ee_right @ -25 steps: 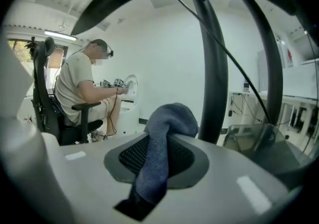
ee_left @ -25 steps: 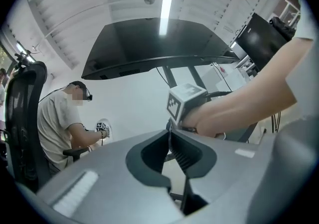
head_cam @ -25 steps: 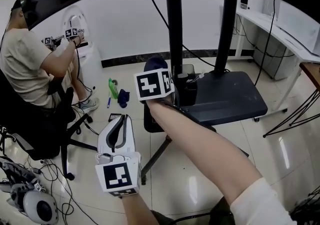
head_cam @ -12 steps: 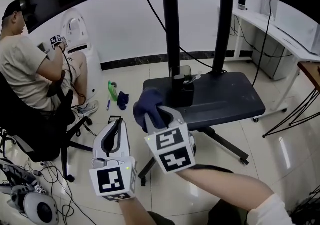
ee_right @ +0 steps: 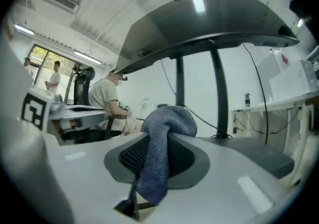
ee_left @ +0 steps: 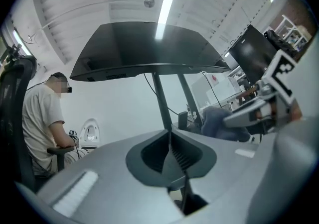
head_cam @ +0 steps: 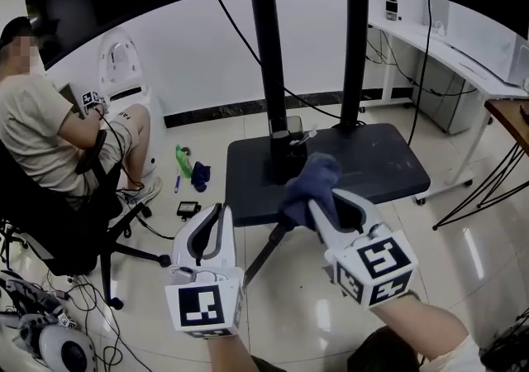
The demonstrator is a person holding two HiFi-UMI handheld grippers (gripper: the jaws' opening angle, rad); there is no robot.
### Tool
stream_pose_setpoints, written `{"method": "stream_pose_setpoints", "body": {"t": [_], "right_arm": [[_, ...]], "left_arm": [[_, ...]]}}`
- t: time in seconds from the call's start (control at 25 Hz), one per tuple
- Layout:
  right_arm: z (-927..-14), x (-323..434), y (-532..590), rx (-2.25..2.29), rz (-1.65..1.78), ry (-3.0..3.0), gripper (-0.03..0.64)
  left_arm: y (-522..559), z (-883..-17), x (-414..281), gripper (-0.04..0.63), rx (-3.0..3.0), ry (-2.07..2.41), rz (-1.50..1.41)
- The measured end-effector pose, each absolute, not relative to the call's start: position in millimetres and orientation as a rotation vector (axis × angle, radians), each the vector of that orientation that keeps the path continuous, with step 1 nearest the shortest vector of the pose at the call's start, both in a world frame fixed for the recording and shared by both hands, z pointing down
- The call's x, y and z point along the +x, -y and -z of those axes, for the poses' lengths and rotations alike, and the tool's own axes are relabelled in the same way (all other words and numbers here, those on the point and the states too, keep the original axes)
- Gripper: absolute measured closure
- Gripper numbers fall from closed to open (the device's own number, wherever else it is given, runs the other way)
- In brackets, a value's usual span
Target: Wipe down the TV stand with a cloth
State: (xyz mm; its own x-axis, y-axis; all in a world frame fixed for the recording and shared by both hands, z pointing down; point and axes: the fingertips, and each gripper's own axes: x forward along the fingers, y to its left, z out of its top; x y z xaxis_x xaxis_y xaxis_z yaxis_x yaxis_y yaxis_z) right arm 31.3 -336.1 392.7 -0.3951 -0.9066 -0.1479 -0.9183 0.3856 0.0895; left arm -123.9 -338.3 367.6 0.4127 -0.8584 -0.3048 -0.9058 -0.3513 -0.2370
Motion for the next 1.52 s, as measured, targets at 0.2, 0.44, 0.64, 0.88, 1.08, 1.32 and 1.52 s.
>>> {"method": "stream_pose_setpoints", "body": {"t": [0.2, 0.44, 0.64, 0.88, 1.08, 1.32, 1.52], "right_arm": [[-417.8, 107.3, 448.0, -1.945, 0.093, -2.555, 0.526], [-441.6, 114.5, 545.9, -2.096, 0.300, -2.628, 0.522], [-443.9, 106.9, 564.1, -2.123, 0.325, -2.667, 0.520], [-415.7, 81.7, 467.6, -1.899, 0.052, -2.773, 0.518], [-411.0, 75.5, 367.6, -1.777, -0.192, -2.717, 0.518], [-403.3, 81.3, 292.7, -1.709, -0.345, -2.597, 0.522], [-389.6, 128.6, 344.2, -1.740, -0.233, -2.556, 0.522]], "left_arm": [[338.3, -376.5, -92.9, 0.477, -2.407, -1.496, -0.043], [322.0, -372.6, -64.6, 0.477, -2.447, -1.436, -0.067], [322.8, -372.0, -68.9, 0.477, -2.421, -1.471, -0.059], [326.6, -372.0, -64.4, 0.477, -2.425, -1.455, -0.030], [321.6, -372.5, -48.1, 0.477, -2.443, -1.403, -0.010], [312.5, -371.9, -33.9, 0.477, -2.455, -1.361, 0.006], [320.9, -375.5, -29.7, 0.477, -2.460, -1.373, -0.004]]}}
